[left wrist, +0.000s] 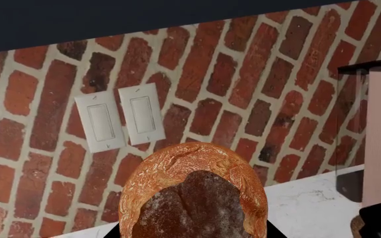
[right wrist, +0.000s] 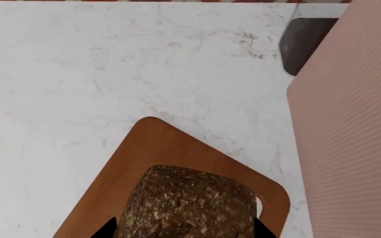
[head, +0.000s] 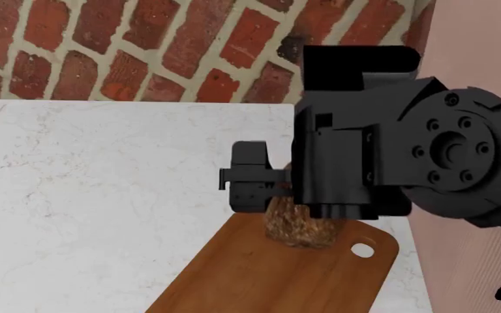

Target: Place all breads on the cutting board.

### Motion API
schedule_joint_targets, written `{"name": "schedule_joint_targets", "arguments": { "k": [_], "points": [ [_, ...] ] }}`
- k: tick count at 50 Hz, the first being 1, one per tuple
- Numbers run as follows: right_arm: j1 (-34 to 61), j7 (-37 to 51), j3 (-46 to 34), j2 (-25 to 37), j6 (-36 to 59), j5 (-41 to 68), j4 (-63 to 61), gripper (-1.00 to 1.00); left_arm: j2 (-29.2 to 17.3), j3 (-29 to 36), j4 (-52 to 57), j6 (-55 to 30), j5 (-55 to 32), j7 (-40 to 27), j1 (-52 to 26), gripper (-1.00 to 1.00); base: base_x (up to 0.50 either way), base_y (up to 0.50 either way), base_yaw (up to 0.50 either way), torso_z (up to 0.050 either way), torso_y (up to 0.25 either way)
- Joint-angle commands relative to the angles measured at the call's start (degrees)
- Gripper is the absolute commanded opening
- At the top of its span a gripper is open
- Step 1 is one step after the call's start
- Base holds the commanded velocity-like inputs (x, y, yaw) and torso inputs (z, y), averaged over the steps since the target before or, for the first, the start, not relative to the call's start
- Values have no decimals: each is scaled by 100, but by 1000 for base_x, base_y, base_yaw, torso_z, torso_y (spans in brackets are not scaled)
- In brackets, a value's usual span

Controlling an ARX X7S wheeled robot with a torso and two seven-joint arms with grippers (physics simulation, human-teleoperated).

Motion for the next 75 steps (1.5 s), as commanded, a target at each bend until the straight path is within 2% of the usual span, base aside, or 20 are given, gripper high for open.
{"name": "schedule_joint_targets", "arguments": {
  "k": [1, 7, 23, 51, 73, 74, 75],
  "points": [
    [-37, 14, -9, 34, 194, -94, -102, -100, -16, 6, -12, 112, -3, -19, 74, -100, 0, 0, 0, 0, 0],
    [-193, -99, -82, -103, 236, -217, 8, -100, 75, 69, -44, 63, 136, 36, 118, -100, 0, 0, 0, 0, 0],
    [-468, -215, -199, -330, 266, -369, 218, -100, -33, 15, 31, 146, 33, 24, 149, -100, 0, 0, 0, 0, 1],
    [-855, -370, -300, -448, 211, -521, 488, -100, -107, -85, 41, 200, 165, 157, 347, -100, 0, 0, 0, 0, 0],
    [-1035, -462, -324, -468, 214, -629, 455, -100, -129, 0, 35, 218, 66, 92, 189, -100, 0, 0, 0, 0, 0],
    [-977, -417, -364, -479, 262, -729, 376, 100, -125, -20, 56, 216, 124, 115, 256, -100, 0, 0, 0, 0, 0],
    [-944, -450, -351, -467, 327, -700, 343, 100, -125, -17, 50, 222, 118, 114, 259, -100, 0, 0, 0, 0, 0]
  ]
}}
